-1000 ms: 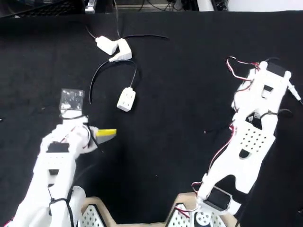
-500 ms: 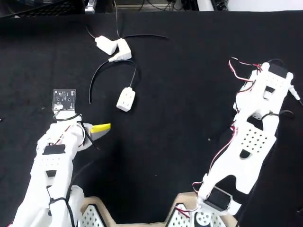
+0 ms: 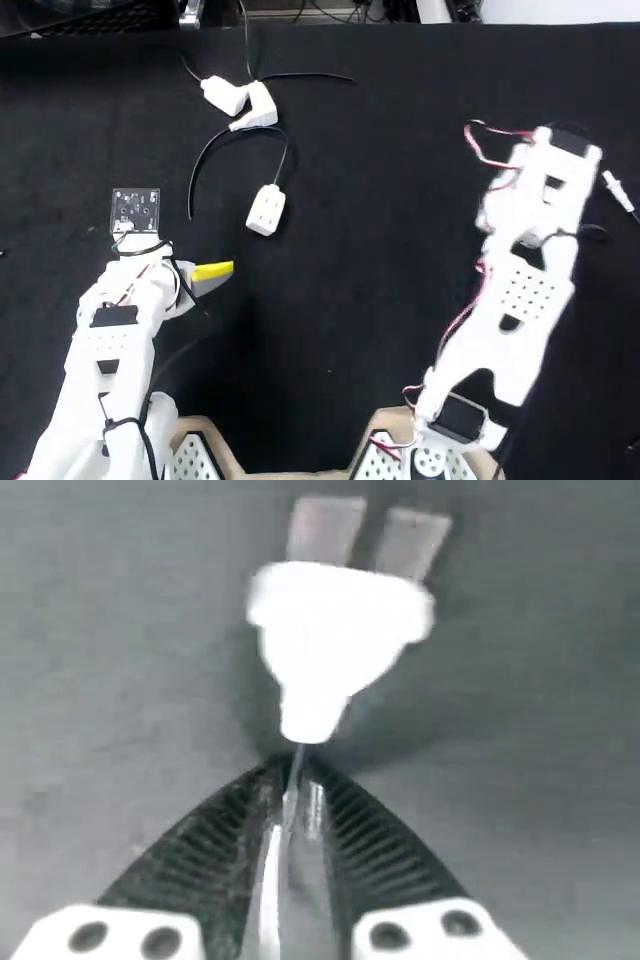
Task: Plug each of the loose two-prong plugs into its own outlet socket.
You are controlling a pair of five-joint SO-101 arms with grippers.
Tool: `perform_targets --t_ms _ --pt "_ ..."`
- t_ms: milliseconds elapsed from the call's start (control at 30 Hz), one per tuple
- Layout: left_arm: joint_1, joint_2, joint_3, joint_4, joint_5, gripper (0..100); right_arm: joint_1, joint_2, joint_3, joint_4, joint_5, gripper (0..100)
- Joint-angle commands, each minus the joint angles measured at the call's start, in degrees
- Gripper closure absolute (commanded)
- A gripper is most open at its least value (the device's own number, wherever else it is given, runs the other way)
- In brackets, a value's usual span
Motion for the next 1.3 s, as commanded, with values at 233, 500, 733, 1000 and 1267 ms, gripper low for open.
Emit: perform_targets --t_ms 233,500,733,1000,1267 --pt "-2.07 -1.23 -0.84 -1.23 -0.18 53 -17.05 -22.73 19.03 1.85 15.38 98.7" --pt "-1.89 -1.23 -0.75 -0.79 -0.44 53 -30.95 -32.04 39.34 -2.46 26.02 98.6" --pt "1.01 -1.32 -1.27 3.25 -3.78 53 -38.24 -40.04 56.48 -17.41 26.73 98.6" --pt "7.69 -10.90 4.00 5.27 -8.62 53 -46.24 -56.48 77.23 -36.75 27.08 98.6" --pt "15.08 -25.58 8.31 13.63 -9.58 53 -47.65 -68.70 86.46 -40.18 24.26 98.6"
